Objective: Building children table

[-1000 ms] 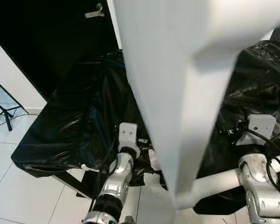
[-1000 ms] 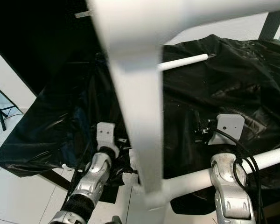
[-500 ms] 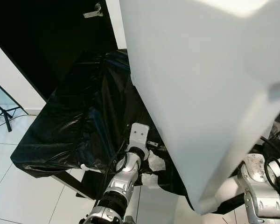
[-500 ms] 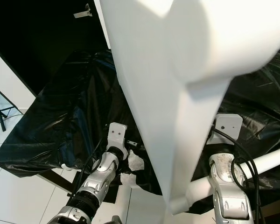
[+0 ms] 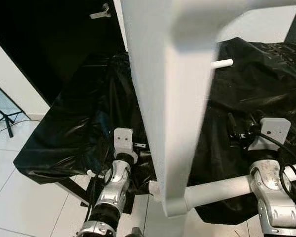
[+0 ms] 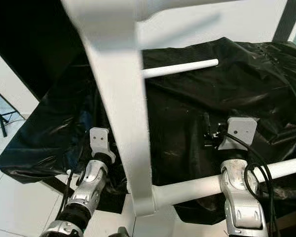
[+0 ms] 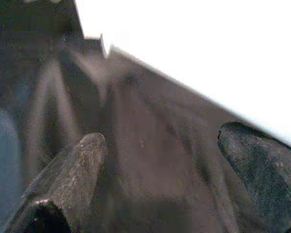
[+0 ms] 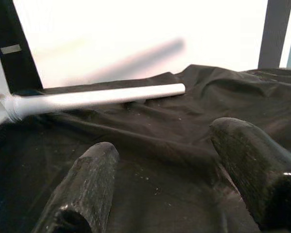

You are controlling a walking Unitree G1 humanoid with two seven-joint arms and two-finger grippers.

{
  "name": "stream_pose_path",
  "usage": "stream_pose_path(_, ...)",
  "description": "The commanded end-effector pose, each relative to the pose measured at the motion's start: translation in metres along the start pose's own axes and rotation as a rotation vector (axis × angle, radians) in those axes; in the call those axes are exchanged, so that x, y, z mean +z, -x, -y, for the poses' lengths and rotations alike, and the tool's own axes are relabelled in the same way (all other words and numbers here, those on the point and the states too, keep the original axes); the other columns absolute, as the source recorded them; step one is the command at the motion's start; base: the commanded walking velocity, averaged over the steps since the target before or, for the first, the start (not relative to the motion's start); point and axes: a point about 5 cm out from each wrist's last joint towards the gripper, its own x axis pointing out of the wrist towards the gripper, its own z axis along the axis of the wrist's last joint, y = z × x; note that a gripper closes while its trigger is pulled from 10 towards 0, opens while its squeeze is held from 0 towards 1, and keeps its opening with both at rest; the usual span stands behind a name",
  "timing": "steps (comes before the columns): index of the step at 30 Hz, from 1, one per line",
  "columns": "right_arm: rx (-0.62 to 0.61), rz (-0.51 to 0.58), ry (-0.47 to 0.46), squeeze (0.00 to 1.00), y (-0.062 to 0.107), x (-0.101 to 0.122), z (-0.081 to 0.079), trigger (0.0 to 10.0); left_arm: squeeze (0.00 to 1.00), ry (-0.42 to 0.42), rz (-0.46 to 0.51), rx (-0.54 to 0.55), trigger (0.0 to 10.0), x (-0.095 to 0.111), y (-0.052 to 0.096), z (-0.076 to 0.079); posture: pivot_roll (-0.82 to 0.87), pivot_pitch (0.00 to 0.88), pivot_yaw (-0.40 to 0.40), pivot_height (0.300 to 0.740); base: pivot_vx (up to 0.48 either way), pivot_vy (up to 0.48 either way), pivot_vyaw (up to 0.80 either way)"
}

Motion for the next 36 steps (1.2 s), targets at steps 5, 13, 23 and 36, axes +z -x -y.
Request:
stream_pose_path(5,0.006,-0.023,-0.017,0.0,-0.001,-0.005,-0.006,10.0,0.0,-0.288,0.245,-0.212,10.0,0.044,-0.024,0.039,0.07,0.0,0.101,0.74,0.0,0.0,0.0)
stream_pose_path(13,0.001,-0.025,-0.02,0.0,0.0,-0.006,-0.007,10.0,0.0,-0.411,0.193,-0.259,10.0,0.035,-0.026,0.048,0.07,0.0,0.112,0.74,0.0,0.0,0.0)
stream_pose_path(23,0.046,-0.062,-0.066,0.0,-0.003,-0.01,-0.013,10.0,0.0,-0.245,0.047,-0.15,10.0,0.021,-0.035,0.036,0.07,0.0,0.111,0.74,0.0,0.0,0.0)
stream_pose_path(36,0.346,-0.202,-0.089,0.0,0.008,-0.02,-0.034,10.0,0.0,-0.022,-0.01,-0.098,10.0,0.013,-0.034,0.036,0.06,0.0,0.1,0.74,0.0,0.0,0.0)
